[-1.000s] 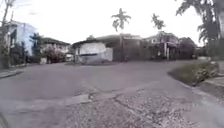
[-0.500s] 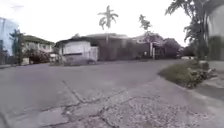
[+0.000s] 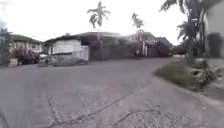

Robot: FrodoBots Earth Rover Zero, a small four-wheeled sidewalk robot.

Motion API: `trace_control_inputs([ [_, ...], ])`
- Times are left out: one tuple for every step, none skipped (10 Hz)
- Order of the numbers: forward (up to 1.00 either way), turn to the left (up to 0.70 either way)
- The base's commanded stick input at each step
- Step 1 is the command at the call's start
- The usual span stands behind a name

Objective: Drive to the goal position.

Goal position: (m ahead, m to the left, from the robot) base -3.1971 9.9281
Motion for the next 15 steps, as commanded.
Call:
trace_control_inputs([
  [1.00,0.07],
  [1.00,0.07],
  [1.00,0.07],
  [1.00,0.07],
  [1.00,0.07],
  [1.00,0.07],
  [1.00,0.07],
  [1.00,0.07],
  [1.00,0.07],
  [1.00,0.07],
  [1.00,0.07],
  [1.00,0.07],
  [1.00,-0.03],
  [1.00,-0.26],
  [1.00,-0.33],
])
